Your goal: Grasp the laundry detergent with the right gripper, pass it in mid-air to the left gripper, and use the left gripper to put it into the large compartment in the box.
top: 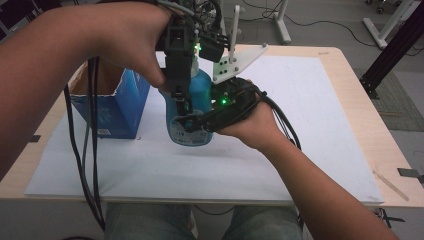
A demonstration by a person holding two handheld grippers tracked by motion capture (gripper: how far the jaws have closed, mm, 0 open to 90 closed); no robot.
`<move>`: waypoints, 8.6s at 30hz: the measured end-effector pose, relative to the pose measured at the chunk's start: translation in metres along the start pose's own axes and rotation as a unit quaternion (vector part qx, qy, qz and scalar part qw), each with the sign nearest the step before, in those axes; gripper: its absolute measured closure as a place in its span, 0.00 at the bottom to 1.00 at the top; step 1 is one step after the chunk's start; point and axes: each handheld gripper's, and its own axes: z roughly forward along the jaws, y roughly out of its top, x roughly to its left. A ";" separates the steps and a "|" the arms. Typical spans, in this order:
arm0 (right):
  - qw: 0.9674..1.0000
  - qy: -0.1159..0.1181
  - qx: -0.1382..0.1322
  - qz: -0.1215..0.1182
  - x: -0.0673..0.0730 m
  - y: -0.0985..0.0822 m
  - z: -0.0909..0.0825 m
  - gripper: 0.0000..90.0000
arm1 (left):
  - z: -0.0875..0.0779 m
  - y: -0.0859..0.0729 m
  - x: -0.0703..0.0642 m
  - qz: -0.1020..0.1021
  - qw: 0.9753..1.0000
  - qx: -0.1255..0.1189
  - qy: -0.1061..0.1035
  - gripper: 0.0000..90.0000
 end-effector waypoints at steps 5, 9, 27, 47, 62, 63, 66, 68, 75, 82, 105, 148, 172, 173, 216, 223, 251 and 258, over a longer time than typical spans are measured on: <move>1.000 -0.001 0.001 -0.001 0.001 0.000 0.000 0.52 | 0.000 0.001 0.001 -0.004 1.000 0.001 -0.001 0.40; 1.000 0.002 -0.001 -0.001 0.000 0.000 0.001 0.52 | 0.000 0.000 0.001 -0.005 1.000 0.001 0.002 0.42; 1.000 0.004 -0.008 -0.009 0.003 0.002 -0.005 0.50 | -0.005 0.007 -0.006 0.000 1.000 0.011 0.011 0.43; 0.994 -0.064 0.087 -0.004 -0.003 -0.011 -0.048 0.15 | -0.009 -0.011 0.000 -0.036 0.999 0.011 0.005 0.43; 0.980 -0.116 0.163 -0.011 -0.009 0.008 -0.080 0.04 | -0.025 -0.030 0.004 -0.078 0.997 0.012 0.006 0.43; 0.978 -0.119 0.171 -0.015 -0.009 0.010 -0.083 0.04 | -0.027 -0.032 0.004 -0.085 0.996 0.010 0.006 0.43; 0.971 -0.126 0.201 -0.025 -0.011 0.019 -0.091 0.01 | -0.036 -0.038 0.006 -0.108 0.994 0.006 0.004 0.43; 0.965 -0.127 0.225 -0.031 -0.013 0.024 -0.095 0.01 | -0.043 -0.043 0.008 -0.133 0.991 0.004 0.004 0.43; 0.943 -0.126 0.306 -0.046 -0.020 0.038 -0.113 0.01 | -0.071 -0.060 0.012 -0.206 0.979 0.000 0.007 0.43; 0.924 -0.136 0.353 -0.047 -0.023 0.041 -0.124 0.01 | -0.097 -0.083 0.022 -0.299 0.954 0.000 0.019 0.43; 0.911 -0.140 0.386 -0.037 -0.028 0.028 -0.124 0.01 | -0.115 -0.152 0.059 -0.544 0.836 0.000 0.073 0.43; 0.911 -0.140 0.386 -0.023 -0.027 0.007 -0.119 0.01 | 0.044 -0.178 0.100 -0.337 0.939 0.040 0.053 0.43; 0.908 -0.136 0.395 -0.019 -0.030 0.007 -0.111 0.01 | 0.057 -0.192 0.101 -0.307 0.951 0.023 0.035 0.35; 0.908 -0.136 0.395 -0.020 -0.030 0.007 -0.111 0.01 | 0.056 -0.192 0.101 -0.308 0.950 0.024 0.036 0.33; 0.897 -0.107 0.426 -0.039 -0.052 0.020 -0.126 0.01 | -0.029 -0.127 0.051 -0.187 0.981 -0.010 0.052 0.06; 0.891 -0.096 0.441 -0.042 -0.061 0.022 -0.125 0.01 | -0.026 -0.105 0.045 -0.147 0.988 -0.010 0.040 0.06; 0.864 -0.056 0.499 -0.036 -0.091 -0.006 -0.108 0.01 | -0.002 -0.058 0.047 -0.064 0.998 0.004 0.027 0.02; 0.863 -0.059 0.501 -0.034 -0.091 -0.007 -0.111 0.01 | 0.000 -0.052 0.049 -0.058 0.998 0.002 0.023 0.02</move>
